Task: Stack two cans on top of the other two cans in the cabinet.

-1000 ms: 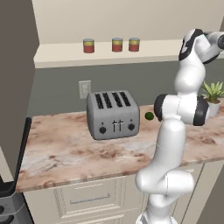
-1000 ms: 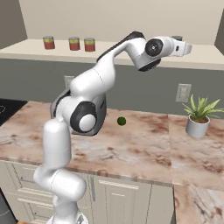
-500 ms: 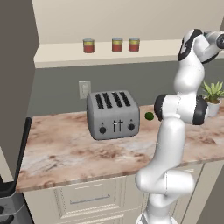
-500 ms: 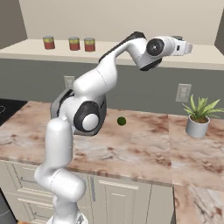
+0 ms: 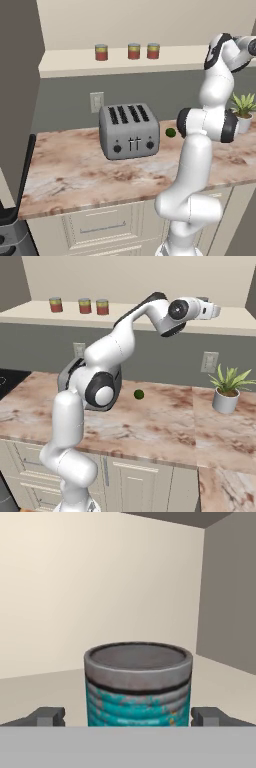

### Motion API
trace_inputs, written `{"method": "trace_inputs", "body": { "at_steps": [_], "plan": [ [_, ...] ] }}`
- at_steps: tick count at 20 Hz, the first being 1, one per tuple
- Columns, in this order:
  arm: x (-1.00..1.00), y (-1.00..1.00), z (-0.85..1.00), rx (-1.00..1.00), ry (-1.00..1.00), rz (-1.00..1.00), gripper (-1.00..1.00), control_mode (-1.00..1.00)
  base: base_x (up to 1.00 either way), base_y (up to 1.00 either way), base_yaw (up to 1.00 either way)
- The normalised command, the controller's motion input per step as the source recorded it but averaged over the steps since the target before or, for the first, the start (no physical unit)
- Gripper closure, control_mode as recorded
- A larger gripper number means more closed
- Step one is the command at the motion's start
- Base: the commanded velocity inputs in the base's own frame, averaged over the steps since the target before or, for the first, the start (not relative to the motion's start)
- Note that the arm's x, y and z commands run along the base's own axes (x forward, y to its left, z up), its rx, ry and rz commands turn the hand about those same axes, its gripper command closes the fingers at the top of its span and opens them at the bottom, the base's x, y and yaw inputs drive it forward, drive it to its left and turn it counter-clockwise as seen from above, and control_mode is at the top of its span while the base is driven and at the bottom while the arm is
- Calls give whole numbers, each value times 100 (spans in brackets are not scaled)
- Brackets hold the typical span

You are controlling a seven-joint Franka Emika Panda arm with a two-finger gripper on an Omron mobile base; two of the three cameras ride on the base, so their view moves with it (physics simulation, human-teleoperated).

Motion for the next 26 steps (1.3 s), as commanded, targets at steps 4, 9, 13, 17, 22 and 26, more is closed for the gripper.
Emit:
{"method": "trace_inputs", "body": {
  "at_steps": [4,9,13,17,22,26],
  "plan": [
    [0,0,0,0,0,0,-100,-100,0,0,0],
    [0,0,0,0,0,0,100,-100,0,0,0],
    [0,0,0,0,0,0,100,-100,0,0,0],
    [0,0,0,0,0,0,100,-100,0,0,0],
    [0,0,0,0,0,0,100,-100,0,0,0],
    [0,0,0,0,0,0,100,-100,0,0,0]
  ]
}}
